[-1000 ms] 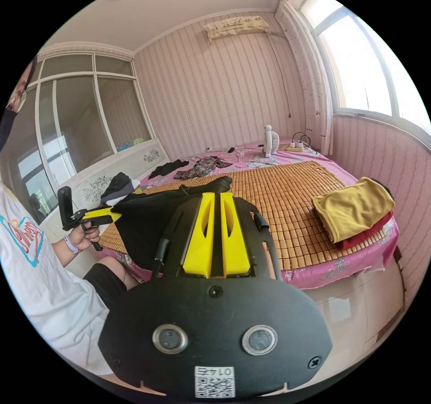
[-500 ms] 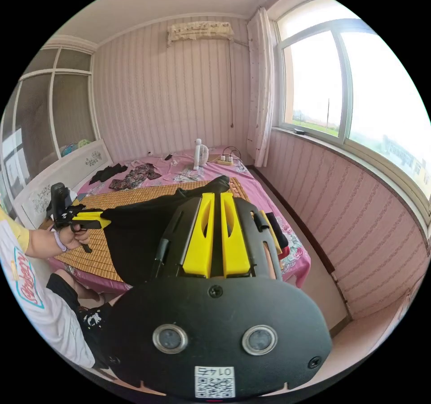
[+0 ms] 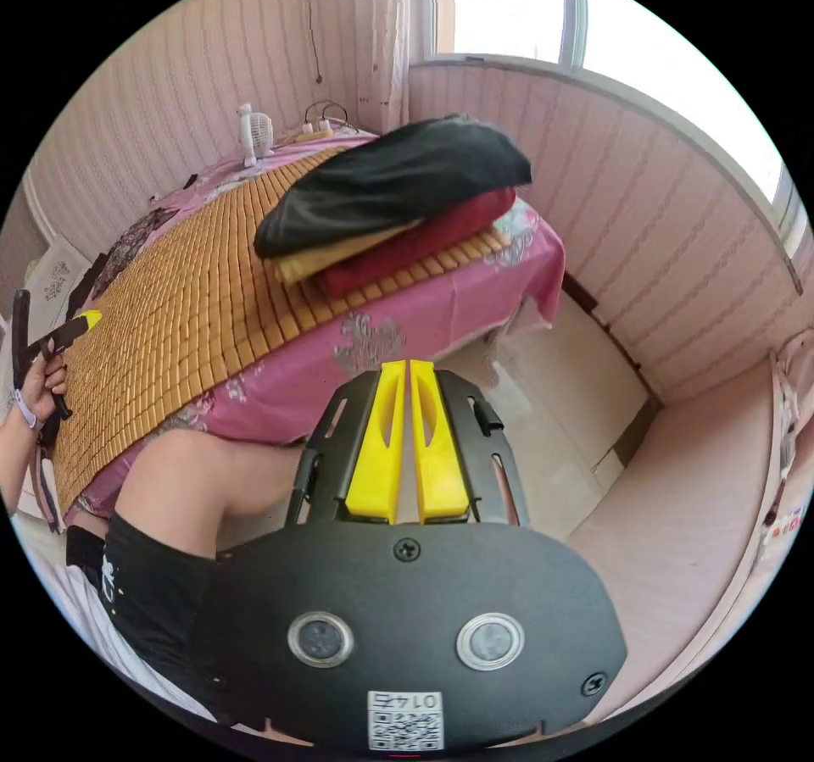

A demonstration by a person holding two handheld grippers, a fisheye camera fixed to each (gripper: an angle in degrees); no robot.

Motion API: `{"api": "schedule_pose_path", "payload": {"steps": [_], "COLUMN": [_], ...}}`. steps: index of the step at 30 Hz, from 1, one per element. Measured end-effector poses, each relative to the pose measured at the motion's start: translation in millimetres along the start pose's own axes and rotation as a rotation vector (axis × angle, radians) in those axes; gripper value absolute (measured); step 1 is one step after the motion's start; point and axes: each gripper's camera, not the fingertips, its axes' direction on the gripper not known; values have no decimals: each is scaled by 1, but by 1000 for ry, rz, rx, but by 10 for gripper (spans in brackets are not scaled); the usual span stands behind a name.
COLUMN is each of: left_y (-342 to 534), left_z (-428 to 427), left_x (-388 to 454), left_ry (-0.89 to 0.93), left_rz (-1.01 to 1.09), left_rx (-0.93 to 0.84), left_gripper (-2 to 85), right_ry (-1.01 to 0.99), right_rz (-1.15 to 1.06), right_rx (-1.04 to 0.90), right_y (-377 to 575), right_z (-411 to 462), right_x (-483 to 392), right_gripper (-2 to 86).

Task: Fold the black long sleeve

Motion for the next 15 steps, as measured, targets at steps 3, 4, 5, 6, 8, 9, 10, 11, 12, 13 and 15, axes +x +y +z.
{"api": "schedule_pose_path", "payload": {"steps": [3,4,5,6,8,9,10,11,12,13,15], "left_y": [96,112,142,167,197,212,219,231,243,249,277], "left_z": [-56,-67,-89,-110,-139,-156,-164,-178,-190,-196,-217], "left_x": [-17,-17,-13,-7,2,10,13,21,30,34,49], "left_ry": [-65,-86,-136,-172,-201,-230,-246,-280,-314,-328,-370], "left_rz": [-133,-152,-181,-198,-215,-217,-216,-207,-199,-197,-199], "left_rx": [-25,-31,-41,-32,10,53,80,135,179,198,258], "left_gripper": [-5,-5,-6,-6,-7,-7,-7,-7,-7,-7,-7], "right_ry": [146,197,197,152,169,197,168,143,75,-1,-83], "right_rz": [234,307,341,351,197,73,-18,-50,-96,-158,-242], "right_rx": [-186,-203,-188,-124,-65,-34,11,41,103,150,197], "right_y": [120,150,160,169,155,137,117,108,90,75,59], "right_z": [7,-2,-8,-18,-25,-26,-30,-33,-41,-50,-61], "right_x": [-12,-18,-22,-32,-64,-90,-114,-126,-150,-177,-222], "right_gripper": [7,6,6,5,5,4,4,3,3,3,4]}}
